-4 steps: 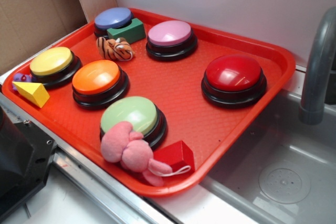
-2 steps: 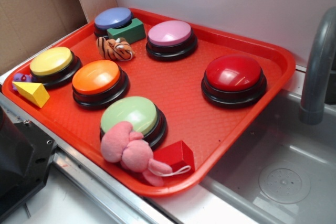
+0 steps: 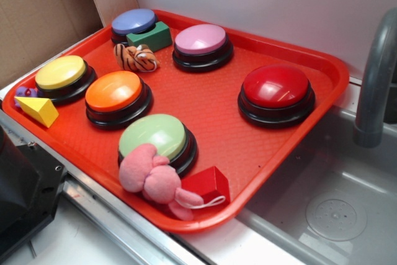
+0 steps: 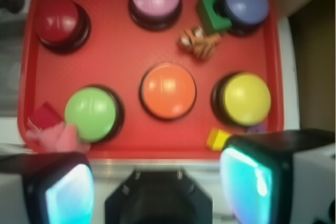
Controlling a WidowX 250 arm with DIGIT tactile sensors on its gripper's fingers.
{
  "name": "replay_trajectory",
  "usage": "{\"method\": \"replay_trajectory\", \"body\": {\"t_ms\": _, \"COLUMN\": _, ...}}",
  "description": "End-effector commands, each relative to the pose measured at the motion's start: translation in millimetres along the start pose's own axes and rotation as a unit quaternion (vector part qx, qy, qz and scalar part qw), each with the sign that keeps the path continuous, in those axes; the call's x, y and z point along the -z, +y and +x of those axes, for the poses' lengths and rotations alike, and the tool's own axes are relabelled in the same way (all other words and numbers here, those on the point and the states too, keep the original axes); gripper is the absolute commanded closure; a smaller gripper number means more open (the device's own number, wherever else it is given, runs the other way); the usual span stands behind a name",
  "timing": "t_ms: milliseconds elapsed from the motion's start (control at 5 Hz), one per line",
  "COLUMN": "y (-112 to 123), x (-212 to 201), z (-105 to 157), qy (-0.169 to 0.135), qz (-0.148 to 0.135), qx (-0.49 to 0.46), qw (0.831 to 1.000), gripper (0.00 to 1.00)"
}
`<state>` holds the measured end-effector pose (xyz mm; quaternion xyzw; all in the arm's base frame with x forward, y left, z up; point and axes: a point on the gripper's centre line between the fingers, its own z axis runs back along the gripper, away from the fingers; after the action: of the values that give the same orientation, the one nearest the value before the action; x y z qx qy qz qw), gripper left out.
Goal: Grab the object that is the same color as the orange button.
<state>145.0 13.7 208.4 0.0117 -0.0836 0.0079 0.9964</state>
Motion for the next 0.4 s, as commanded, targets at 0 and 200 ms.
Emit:
{"method": "replay_trajectory", "body": {"t_ms": 0, "y": 58.9, "x": 60.2, "z": 41.3, "qy": -0.021, "qz": 0.036, "qx": -0.026, "qw": 0.999, "gripper": 0.0}}
{"method": "replay_trajectory", "body": {"t_ms": 200, "y": 72.6, "x": 90.8, "z": 57.6, "qy": -0.039, "qz": 0.044, "qx": -0.021, "qw": 0.998, "gripper": 0.0}}
